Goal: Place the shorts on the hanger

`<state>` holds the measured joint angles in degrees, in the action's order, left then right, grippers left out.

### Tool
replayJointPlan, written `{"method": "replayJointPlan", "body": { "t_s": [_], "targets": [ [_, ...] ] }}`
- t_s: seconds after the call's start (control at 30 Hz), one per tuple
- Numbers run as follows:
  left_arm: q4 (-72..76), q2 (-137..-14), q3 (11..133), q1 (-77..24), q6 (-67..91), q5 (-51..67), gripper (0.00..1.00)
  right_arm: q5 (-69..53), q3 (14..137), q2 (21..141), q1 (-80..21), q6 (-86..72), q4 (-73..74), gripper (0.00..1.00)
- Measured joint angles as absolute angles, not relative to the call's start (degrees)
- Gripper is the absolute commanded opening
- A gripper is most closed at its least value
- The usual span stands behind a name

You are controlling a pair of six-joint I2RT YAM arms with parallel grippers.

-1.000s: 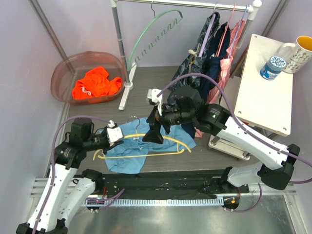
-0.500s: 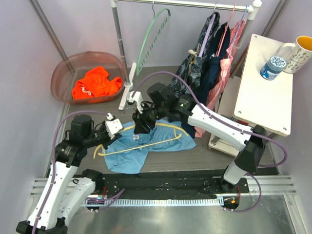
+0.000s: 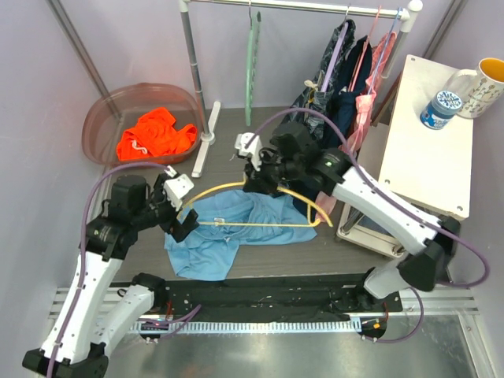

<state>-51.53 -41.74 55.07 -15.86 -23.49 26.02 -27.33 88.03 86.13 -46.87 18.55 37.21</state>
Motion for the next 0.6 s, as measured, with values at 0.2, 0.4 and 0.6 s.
{"method": "replayJointPlan", "body": {
  "t_s": [0.2, 0.4, 0.6],
  "targets": [
    [-56.8, -52.2, 61.5, -15.8, -21.3, 25.1, 0.85, -20.6, 76.5, 70.9, -46.0, 30.0, 34.7, 0.01],
    [-56.8, -55.9, 61.3, -15.7, -19.8, 33.2, 0.98, -21.5, 72.0, 65.6, -46.4, 36.7, 31.5, 0.01],
    [-53.6, -53.5, 61.0, -16.5, -17.9, 41.6, 0.86, -22.5, 69.4, 65.6, -48.0, 38.9, 28.9, 0.01]
  ]
}}
